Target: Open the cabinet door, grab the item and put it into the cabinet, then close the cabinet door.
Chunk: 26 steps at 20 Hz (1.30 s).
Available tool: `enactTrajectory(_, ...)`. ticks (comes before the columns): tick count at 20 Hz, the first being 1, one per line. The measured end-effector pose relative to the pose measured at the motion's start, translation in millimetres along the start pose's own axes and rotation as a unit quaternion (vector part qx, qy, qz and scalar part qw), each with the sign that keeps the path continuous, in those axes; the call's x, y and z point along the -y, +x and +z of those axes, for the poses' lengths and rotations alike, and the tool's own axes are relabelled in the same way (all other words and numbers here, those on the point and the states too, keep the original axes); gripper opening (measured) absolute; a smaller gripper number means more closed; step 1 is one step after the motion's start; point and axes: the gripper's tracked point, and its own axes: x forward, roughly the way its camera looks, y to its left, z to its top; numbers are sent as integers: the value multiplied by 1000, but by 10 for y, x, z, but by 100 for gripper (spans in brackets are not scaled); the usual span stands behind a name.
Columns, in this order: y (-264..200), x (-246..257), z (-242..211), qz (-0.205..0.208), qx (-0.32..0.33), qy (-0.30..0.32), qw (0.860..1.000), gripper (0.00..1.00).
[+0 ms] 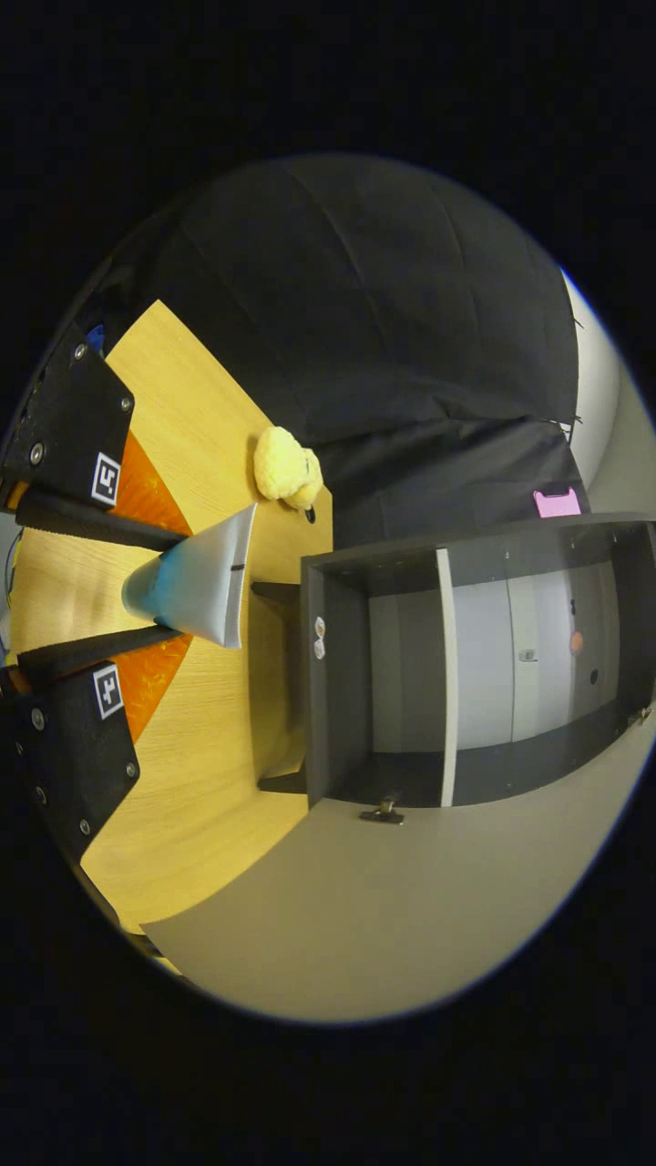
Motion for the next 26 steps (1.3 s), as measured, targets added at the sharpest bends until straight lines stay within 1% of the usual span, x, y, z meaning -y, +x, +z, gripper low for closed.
enactTrajectory(3, 54, 142, 370, -7, 20, -6, 1000, 49)
enactTrajectory(7, 130, 295, 887, -12, 47, 3, 999, 49)
enactTrajectory(11, 237, 360, 1312, -9, 58, 9, 998, 49)
enactTrajectory(21, 636, 466, 2506, -2, 105, 5, 994, 49)
enactTrajectory(26, 922, 571, 3001, -6, 111, 14, 994, 49)
